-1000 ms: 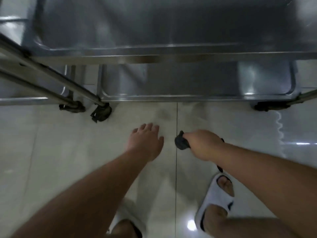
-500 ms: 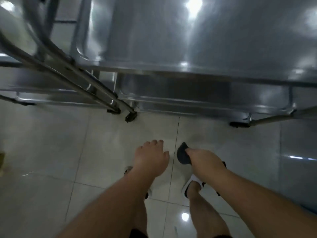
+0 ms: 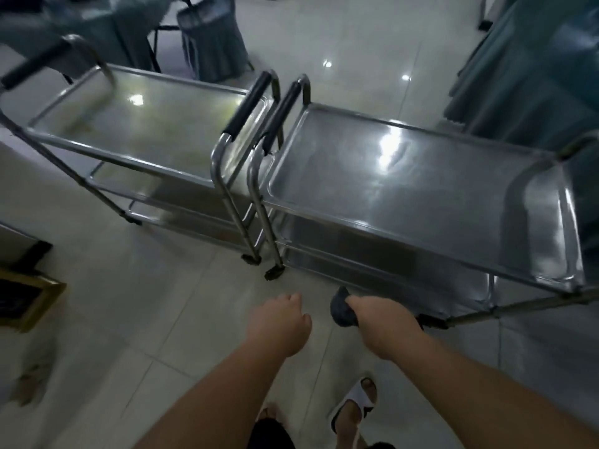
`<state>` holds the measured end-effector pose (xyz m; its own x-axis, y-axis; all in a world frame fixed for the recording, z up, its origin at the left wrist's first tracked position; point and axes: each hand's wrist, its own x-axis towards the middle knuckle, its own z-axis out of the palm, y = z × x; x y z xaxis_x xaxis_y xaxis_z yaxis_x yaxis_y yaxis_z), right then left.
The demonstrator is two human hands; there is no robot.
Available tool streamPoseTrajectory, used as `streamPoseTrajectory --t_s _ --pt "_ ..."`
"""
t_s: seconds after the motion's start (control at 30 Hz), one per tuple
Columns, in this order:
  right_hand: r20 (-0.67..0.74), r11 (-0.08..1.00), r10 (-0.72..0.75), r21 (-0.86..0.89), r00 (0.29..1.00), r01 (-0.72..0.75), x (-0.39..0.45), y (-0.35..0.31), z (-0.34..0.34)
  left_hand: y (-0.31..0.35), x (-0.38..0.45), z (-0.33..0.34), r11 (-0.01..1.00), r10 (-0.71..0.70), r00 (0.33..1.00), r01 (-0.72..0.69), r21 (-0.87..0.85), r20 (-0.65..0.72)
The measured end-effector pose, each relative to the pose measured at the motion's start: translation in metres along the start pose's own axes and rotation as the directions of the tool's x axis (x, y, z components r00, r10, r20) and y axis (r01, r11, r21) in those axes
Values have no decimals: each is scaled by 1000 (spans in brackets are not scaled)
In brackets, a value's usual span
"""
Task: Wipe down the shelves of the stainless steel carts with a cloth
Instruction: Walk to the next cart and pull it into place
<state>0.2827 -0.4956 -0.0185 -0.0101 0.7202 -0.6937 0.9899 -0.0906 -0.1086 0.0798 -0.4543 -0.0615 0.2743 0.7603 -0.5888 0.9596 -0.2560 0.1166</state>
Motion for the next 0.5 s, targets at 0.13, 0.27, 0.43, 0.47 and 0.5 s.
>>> streamPoseTrajectory --t_s 0.13,0.27,0.43,0.47,0.5 --pt "-58 999 -19 -27 998 17 -18 -46 -8 -37 -29 -21 999 17 999 -18 -51 -33" --pt "-129 992 -79 -106 989 65 -32 -102 -18 -84 -62 -32 998 16 993 -22 -54 -113" --pt "-202 973 -169 -188 965 132 -40 -176 -30 -142 -103 -47 994 0 978 -22 -104 -206" --pt "-219 969 -189 -200 957 145 -41 -189 -33 -152 -110 -51 993 -9 975 -18 -120 -223" --pt "-231 965 -209 -209 950 161 -43 -202 -36 -162 -116 -54 990 -23 971 -10 -138 -237"
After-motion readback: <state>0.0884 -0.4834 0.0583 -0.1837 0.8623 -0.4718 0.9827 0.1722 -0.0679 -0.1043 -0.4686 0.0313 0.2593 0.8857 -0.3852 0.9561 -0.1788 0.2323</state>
